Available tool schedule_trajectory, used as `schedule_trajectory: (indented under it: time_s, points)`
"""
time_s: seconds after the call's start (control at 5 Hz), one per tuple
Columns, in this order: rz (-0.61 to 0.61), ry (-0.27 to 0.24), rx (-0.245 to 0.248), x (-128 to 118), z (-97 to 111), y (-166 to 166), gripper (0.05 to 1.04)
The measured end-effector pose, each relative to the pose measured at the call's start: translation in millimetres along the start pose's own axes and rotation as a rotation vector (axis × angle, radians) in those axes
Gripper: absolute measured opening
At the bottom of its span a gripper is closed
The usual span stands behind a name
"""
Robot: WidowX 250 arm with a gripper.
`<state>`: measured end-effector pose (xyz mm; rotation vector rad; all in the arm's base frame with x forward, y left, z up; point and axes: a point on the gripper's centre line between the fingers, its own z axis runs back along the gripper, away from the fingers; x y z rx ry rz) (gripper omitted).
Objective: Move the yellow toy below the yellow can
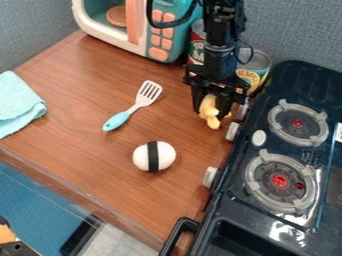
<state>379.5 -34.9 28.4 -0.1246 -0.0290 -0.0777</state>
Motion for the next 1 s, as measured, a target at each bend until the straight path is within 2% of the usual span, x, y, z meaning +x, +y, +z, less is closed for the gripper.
schedule_trajectory:
  time_s: [0.2,0.4,0.6,0.8,1.0]
  points:
    - [0.016,0.004,0.008,-1.8,-1.9,1.5,0.952]
    - [0.017,0.013,0.023,-5.4,-4.5,4.0,1.004]
    - [-0.01,-0.02,0.03,-6.0,9.6,4.8,1.0]
    - [-0.033,-0.123,0.061,-7.1,50.3,18.5,1.0]
    - [-0.143,-0.206,0.126,-17.5,77.8,27.5,1.0]
